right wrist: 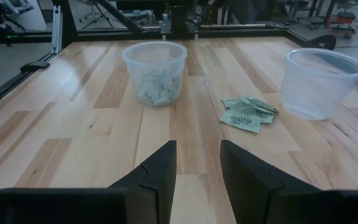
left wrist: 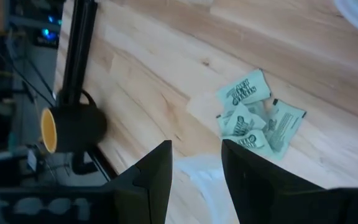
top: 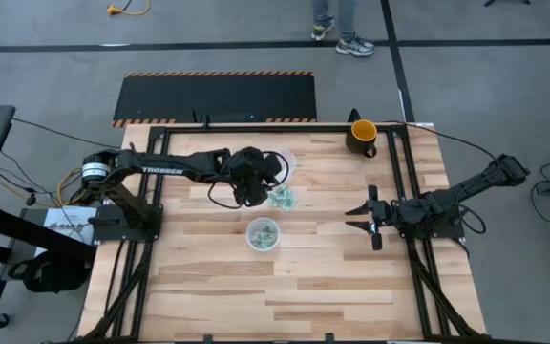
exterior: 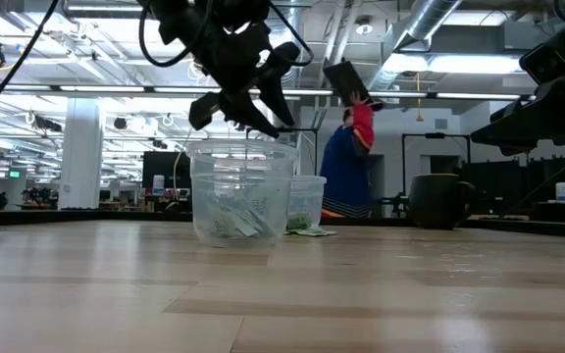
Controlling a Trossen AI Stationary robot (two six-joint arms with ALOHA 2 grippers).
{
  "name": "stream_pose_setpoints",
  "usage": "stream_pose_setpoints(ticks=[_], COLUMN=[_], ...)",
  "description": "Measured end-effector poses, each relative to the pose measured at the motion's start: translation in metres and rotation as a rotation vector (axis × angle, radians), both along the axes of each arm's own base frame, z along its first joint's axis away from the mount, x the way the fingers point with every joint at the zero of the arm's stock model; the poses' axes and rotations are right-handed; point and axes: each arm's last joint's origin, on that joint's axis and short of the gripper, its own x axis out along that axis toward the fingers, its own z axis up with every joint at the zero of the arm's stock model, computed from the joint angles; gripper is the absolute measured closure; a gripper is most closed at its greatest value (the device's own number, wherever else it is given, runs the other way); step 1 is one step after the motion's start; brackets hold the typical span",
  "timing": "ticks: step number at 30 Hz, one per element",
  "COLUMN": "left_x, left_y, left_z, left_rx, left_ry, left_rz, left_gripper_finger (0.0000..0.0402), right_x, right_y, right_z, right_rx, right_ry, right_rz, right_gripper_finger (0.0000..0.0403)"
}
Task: Pick and place items into bin
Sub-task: Put the top left stevia packet into the top bin
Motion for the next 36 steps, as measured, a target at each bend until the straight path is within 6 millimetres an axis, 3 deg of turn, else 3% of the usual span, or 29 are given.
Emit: stream_pose_setpoints(ticks=[18,36], left_x=[0.0,-0.003], left_y=[-0.001,0.009], left_z=[0.0,-0.014], left_rx=[0.025,-0.006], left_ry=[0.002,0.026], left_rz=[-0.062,-0.095], left_gripper_finger=[0.0271,0.0271], right_x=[0.0,0.0], right_y=[0.0,0.0], right_z=[0.0,0.0], right_rx=[0.0,0.0], right_ry=[0.0,0.0], right_rz=[0.0,0.0], right_gripper_finger=[0.0284,0.0284])
